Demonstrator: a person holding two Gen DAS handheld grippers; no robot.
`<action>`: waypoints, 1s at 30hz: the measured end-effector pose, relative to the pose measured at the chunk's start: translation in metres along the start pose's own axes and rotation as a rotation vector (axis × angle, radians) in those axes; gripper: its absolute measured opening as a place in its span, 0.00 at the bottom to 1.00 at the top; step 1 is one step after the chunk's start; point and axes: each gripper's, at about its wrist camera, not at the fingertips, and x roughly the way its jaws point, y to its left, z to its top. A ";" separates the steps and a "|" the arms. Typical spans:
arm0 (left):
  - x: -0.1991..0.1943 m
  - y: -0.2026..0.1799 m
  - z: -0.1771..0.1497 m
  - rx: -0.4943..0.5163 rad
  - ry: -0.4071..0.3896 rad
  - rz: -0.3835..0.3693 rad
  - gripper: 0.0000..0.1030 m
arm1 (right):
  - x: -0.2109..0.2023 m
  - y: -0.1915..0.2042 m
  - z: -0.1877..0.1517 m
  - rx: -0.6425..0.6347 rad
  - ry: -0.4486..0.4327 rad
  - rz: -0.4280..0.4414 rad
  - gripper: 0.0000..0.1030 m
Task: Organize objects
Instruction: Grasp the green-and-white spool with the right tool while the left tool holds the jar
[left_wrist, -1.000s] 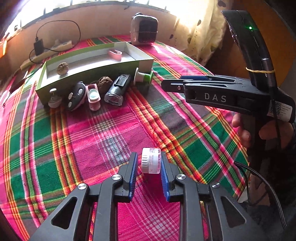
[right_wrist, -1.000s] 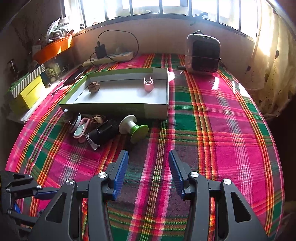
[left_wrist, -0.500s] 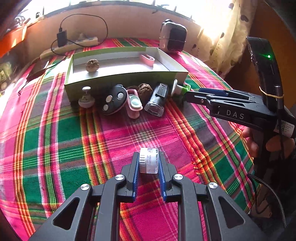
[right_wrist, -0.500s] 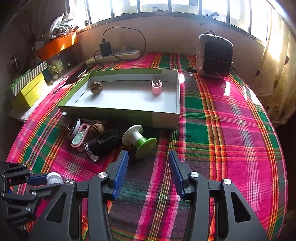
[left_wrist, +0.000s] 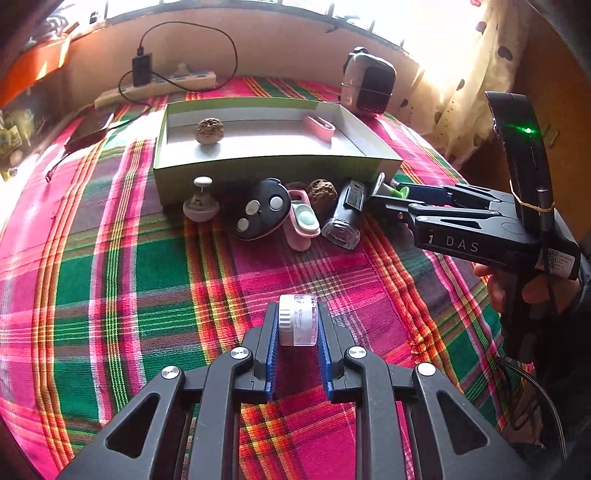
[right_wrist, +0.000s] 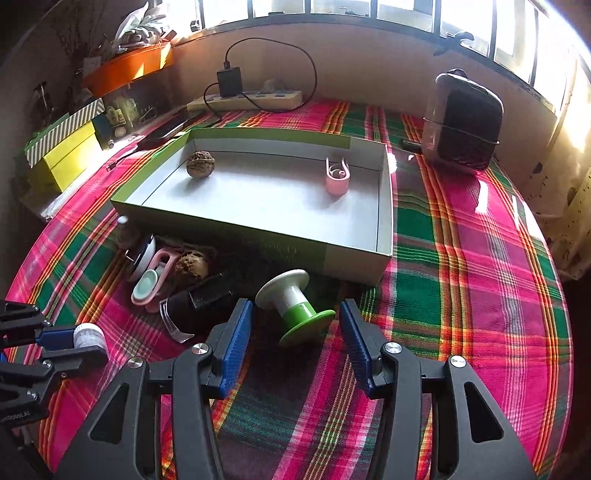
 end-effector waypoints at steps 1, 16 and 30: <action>0.000 0.000 0.000 0.000 0.000 -0.001 0.17 | 0.001 0.000 0.000 -0.001 0.000 0.000 0.53; 0.002 0.003 0.005 -0.004 -0.003 0.000 0.17 | 0.005 -0.008 0.000 0.010 0.016 0.002 0.44; 0.001 0.003 0.005 -0.001 -0.005 0.001 0.17 | 0.004 -0.010 -0.004 0.026 -0.005 -0.011 0.32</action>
